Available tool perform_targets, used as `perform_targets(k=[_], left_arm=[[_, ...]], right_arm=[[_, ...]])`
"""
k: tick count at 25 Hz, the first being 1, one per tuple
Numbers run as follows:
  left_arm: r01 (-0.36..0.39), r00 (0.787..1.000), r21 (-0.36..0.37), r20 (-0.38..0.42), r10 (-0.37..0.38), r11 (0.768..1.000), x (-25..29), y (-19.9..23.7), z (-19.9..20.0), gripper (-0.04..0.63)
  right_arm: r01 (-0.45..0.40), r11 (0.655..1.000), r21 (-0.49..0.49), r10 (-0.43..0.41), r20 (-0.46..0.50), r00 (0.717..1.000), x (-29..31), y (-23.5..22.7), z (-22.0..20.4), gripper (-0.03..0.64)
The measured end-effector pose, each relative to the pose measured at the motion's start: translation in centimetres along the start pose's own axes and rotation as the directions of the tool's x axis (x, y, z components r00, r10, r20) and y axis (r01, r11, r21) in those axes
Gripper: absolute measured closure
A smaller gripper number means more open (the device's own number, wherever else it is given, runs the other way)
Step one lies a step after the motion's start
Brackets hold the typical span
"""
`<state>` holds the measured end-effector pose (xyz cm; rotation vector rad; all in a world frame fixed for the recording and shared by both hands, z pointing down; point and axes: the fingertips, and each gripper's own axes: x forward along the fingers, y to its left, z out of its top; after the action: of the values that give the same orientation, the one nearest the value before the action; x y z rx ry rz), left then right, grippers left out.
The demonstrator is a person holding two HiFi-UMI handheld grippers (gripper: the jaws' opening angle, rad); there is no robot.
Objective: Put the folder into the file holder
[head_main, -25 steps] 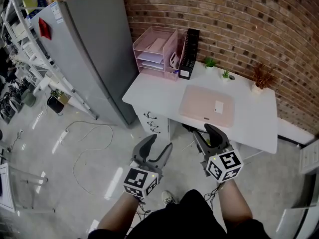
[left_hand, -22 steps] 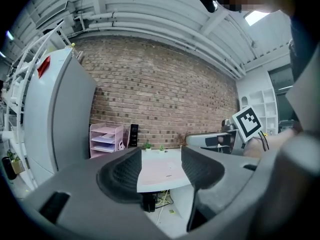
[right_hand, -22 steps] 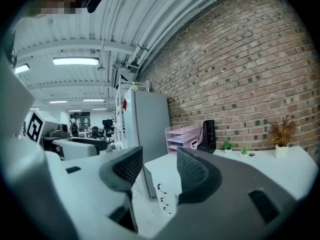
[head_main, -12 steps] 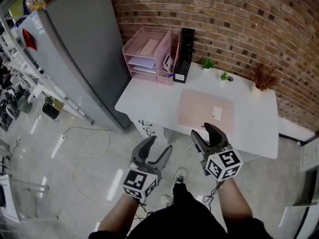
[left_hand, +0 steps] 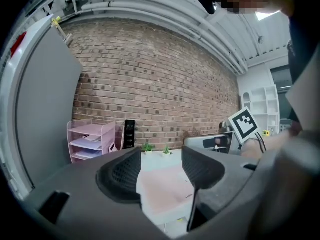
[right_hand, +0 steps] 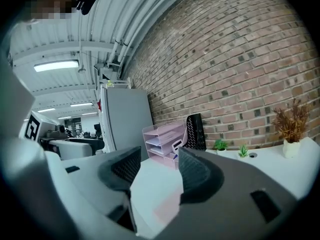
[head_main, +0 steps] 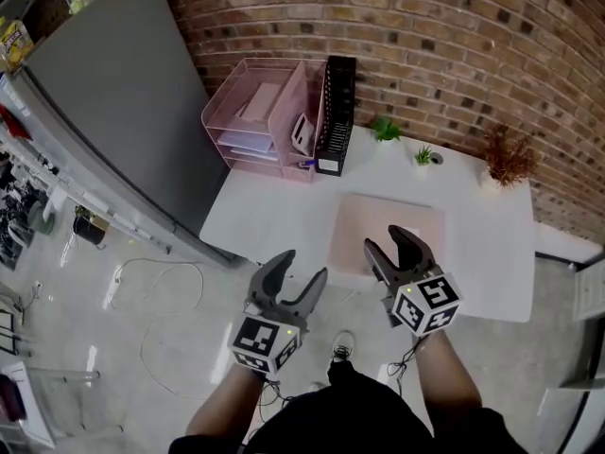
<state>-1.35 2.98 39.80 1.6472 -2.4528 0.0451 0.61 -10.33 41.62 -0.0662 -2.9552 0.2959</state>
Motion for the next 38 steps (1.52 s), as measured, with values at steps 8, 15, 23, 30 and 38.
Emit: perform_targets(k=[8, 15, 23, 30, 38], left_arm=[[0.023, 1.000, 0.012, 0.000, -0.023, 1.000, 5.9, 1.8, 1.4, 0.354], [0.092, 0.996, 0.040, -0.012, -0.092, 0.995, 9.9, 2.2, 2.6, 0.354], [0.254, 0.966, 0.043, -0.058, -0.251, 0.966, 15.2, 2.6, 1.8, 0.354], [0.423, 0.900, 0.052, -0.138, -0.413, 0.905, 19.2, 4.8, 0.1, 0.354], [0.577, 0.800, 0.047, -0.233, -0.553, 0.815, 22.8, 6.5, -3.1, 0.354]], right_arm=[[0.013, 1.000, 0.014, -0.013, -0.008, 1.000, 3.3, -4.4, 1.1, 0.374], [0.073, 0.996, 0.055, -0.074, 0.013, 0.997, 4.0, -7.9, 2.1, 0.371], [0.237, 0.966, 0.104, -0.241, 0.019, 0.970, 3.4, -11.9, 1.8, 0.367], [0.395, 0.901, 0.180, -0.403, 0.008, 0.915, 4.0, -13.1, 1.1, 0.364], [0.541, 0.806, 0.240, -0.550, -0.033, 0.834, 4.3, -12.7, -1.3, 0.359]])
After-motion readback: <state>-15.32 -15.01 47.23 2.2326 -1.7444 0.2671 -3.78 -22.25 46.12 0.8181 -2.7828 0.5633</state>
